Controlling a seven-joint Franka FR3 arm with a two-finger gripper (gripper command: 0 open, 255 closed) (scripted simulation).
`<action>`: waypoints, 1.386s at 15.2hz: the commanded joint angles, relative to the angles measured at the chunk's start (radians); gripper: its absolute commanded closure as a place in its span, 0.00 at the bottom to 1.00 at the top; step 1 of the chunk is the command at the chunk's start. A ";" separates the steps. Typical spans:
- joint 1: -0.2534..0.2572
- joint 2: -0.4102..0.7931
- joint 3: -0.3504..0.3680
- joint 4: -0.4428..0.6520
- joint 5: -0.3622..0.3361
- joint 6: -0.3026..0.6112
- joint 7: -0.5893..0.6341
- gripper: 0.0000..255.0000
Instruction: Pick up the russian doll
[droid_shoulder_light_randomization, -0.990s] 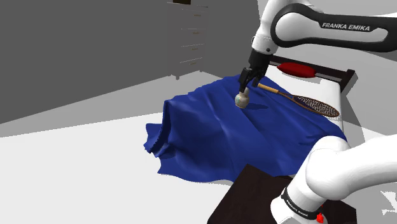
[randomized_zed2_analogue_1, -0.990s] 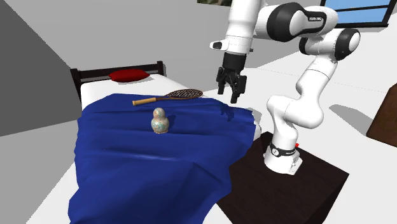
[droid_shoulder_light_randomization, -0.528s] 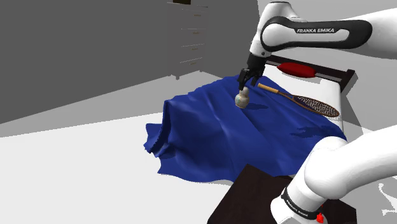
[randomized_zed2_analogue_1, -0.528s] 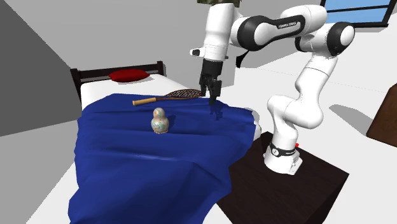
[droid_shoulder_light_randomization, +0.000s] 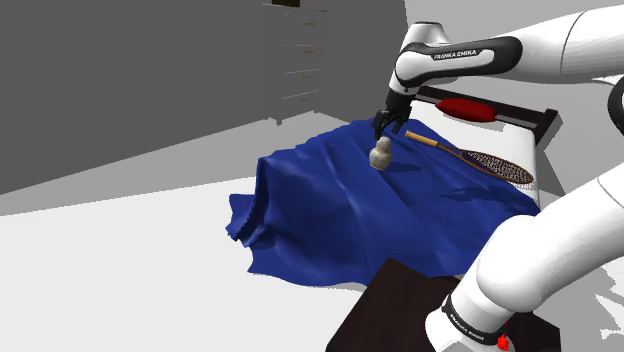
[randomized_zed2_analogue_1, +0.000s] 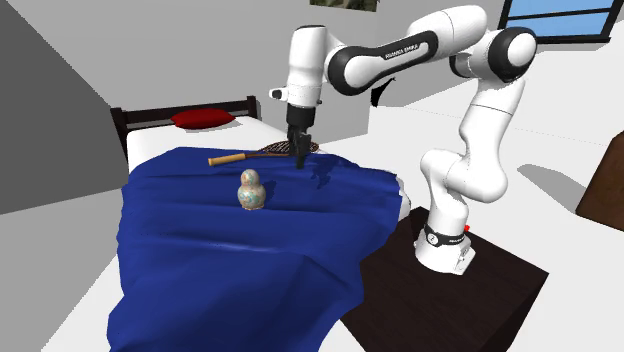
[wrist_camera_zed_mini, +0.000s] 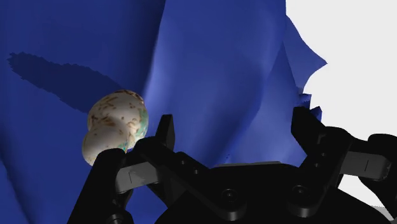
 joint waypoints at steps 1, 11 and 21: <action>-0.006 0.065 -0.031 0.036 0.012 0.033 -0.029 0.00; -0.069 0.411 -0.156 0.287 0.169 0.120 -0.210 0.00; -0.156 0.633 -0.170 0.442 0.299 0.164 -0.311 0.00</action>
